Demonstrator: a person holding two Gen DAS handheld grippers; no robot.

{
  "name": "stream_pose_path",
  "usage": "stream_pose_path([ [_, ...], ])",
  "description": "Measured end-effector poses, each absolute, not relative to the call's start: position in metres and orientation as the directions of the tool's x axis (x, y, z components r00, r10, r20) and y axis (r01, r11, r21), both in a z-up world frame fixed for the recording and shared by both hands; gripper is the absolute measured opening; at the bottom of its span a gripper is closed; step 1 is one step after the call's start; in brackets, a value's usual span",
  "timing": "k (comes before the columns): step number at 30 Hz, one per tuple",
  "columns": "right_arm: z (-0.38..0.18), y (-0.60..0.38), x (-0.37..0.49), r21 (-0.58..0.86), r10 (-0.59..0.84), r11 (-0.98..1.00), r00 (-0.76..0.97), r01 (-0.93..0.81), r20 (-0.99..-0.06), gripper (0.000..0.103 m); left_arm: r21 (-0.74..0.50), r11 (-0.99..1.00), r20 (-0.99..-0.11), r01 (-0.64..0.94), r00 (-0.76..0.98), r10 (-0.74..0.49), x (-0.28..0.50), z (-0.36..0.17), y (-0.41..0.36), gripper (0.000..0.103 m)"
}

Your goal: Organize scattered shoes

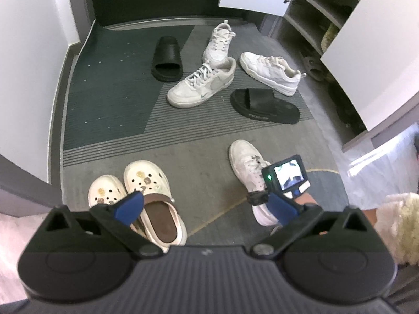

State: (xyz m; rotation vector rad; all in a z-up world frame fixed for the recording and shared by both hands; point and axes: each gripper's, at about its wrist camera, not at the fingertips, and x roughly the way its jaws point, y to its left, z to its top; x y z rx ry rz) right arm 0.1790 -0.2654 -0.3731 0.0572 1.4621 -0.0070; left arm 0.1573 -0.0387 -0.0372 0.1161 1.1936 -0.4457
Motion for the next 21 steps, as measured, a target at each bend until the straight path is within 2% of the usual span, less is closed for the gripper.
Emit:
stream_pose_path([
  [6,-0.360,-0.270,0.184,0.062,0.061,0.998,0.003,0.022,-0.998,0.020,-0.134,0.913,-0.911,0.386,0.313,-0.266,0.155,-0.035,-0.034,0.103],
  [9,-0.327,-0.273,0.184,0.086,0.085,0.995,0.024,0.053,-0.996,0.020,-0.128,0.919,-0.907,0.373,0.332,-0.260,0.155,-0.033,-0.029,0.103],
  [14,-0.229,-0.280,0.186,0.142,0.112,0.979,0.193,0.147,-0.975,0.020,-0.097,0.926,-0.901,0.365,0.362,-0.237,0.147,-0.038,-0.027,0.103],
  [17,-0.164,-0.284,0.188,0.138,0.044,0.958,0.346,0.250,-0.937,0.031,-0.081,0.912,-0.912,0.402,0.339,-0.230,0.138,-0.045,-0.035,0.103],
  [19,-0.127,-0.286,0.181,0.183,0.038,0.937,0.436,0.297,-0.899,0.039,-0.059,0.908,-0.911,0.414,0.350,-0.218,0.132,-0.046,-0.036,0.103],
  [21,-0.090,-0.287,0.169,0.246,0.040,0.908,0.517,0.338,-0.855,0.050,-0.045,0.903,-0.911,0.427,0.354,-0.212,0.129,-0.047,-0.036,0.103],
])
